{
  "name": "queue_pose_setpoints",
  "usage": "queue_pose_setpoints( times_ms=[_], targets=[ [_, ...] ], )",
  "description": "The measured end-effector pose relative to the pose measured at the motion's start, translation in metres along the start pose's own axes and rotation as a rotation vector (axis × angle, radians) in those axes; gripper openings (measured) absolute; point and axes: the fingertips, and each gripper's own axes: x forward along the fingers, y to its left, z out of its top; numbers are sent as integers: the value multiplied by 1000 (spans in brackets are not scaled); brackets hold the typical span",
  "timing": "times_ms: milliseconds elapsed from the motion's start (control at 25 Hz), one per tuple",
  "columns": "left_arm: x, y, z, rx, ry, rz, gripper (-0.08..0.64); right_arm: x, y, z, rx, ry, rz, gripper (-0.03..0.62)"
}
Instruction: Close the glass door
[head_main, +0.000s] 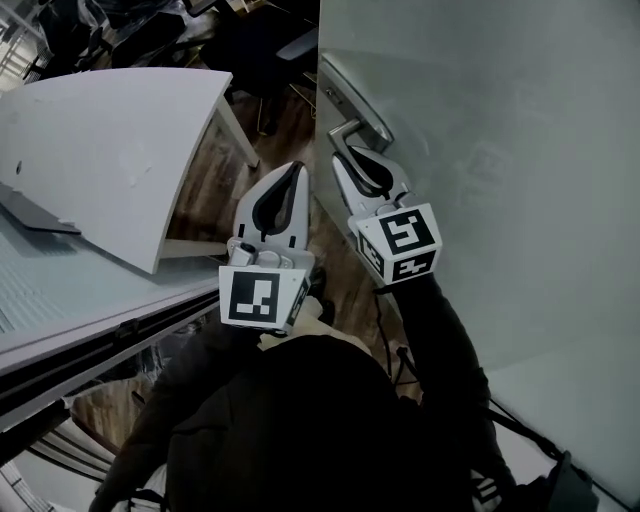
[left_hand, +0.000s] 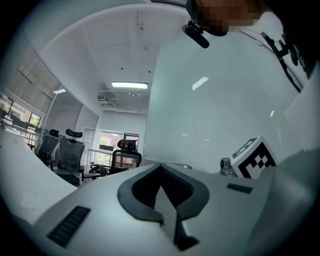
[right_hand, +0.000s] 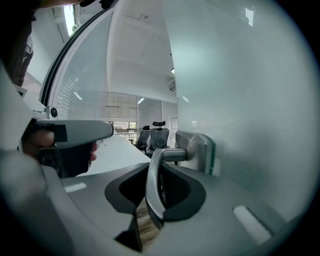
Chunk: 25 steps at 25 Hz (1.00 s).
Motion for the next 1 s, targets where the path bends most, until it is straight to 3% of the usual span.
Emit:
queue_pose_setpoints(
  times_ms=[520,1000],
  targets=[
    [-123,18,3,12,36,178,-3,-10,118,-6,-36,4,159,63],
    [-213,36,5,55,33,149,-3,-34,217,-16,-59,2,292,63]
  ],
)
